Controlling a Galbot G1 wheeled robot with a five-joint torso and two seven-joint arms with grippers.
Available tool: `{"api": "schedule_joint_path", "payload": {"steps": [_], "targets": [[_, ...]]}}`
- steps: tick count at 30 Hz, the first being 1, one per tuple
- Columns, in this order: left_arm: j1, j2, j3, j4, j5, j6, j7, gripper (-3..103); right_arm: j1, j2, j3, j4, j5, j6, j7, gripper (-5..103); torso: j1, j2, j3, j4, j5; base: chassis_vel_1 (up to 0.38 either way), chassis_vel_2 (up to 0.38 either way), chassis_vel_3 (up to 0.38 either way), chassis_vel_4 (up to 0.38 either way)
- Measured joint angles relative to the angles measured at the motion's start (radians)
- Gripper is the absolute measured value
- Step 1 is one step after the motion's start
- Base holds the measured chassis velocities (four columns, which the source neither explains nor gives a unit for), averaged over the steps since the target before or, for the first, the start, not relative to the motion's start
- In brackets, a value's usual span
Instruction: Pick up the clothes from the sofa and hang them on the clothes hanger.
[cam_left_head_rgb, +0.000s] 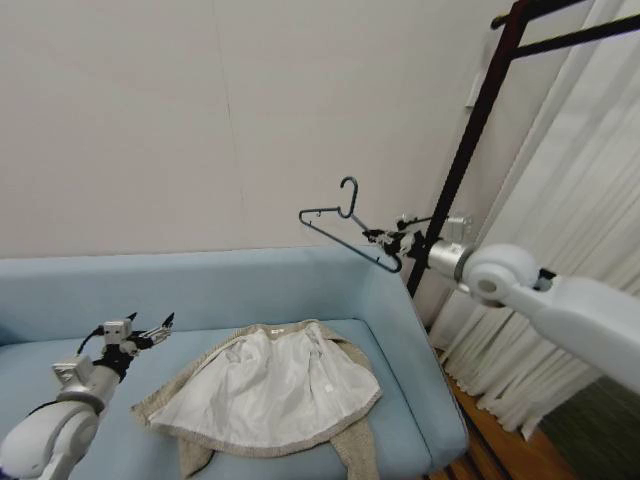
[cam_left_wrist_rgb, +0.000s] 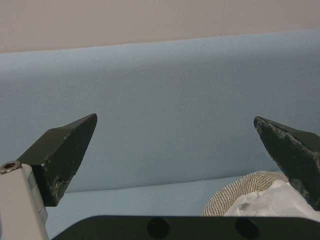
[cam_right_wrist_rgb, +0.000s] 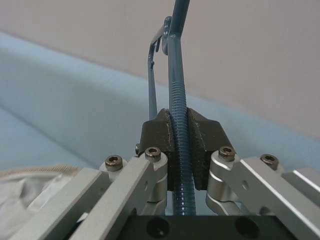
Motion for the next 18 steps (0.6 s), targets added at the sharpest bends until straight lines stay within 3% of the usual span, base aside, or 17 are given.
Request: {"api": "schedule_joint_path", "payload": {"steps": [3,7,9,12,14,15,18], "targets": [[-0.023,0.021,0.043,0.059,0.002,-0.013,0.026,100,-0.219,0.004,0.129,-0.007,-0.06,0.002,-0.086,8,0.0,0.0,0.0,0.0008,-0.001,0.0,0.0,0.0,0.0],[-0.095,0.056,0.134,0.179,0.001,-0.037,0.067,100,-0.363,0.036,0.182,-0.041,-0.081,-0.009,-0.191,8,0.0,0.0,0.0,-0.0004,-0.0007,0.0,0.0,0.0,0.0],[-0.129,0.071,0.185,0.255,-0.004,-0.042,0.086,100,-0.38,0.085,0.144,-0.083,-0.104,-0.023,-0.279,8,0.0,0.0,0.0,-0.001,-0.0017,0.0,0.0,0.0,0.0],[-0.154,0.075,0.226,0.31,-0.005,-0.042,0.094,100,-0.357,0.135,0.07,-0.119,-0.131,-0.034,-0.356,8,0.0,0.0,0.0,0.0013,0.0009,0.0,0.0,0.0,0.0],[-0.195,0.077,0.295,0.352,0.002,-0.04,0.091,100,-0.354,0.154,0.042,-0.131,-0.153,-0.045,-0.409,8,0.0,0.0,0.0,0.0021,-0.0016,0.0,0.0,0.0,0.0],[-0.223,0.077,0.339,0.37,0.005,-0.034,0.087,100,-0.359,0.159,0.039,-0.135,-0.158,-0.055,-0.424,8,0.0,0.0,0.0,0.0016,-0.0024,0.0,0.0,0.0,0.0],[-0.278,0.079,0.417,0.394,0.006,-0.018,0.078,100,-0.368,0.168,0.037,-0.145,-0.166,-0.064,-0.436,8,0.0,0.0,0.0,0.0004,-0.0001,0.0,0.0,0.0,0.0]]}}
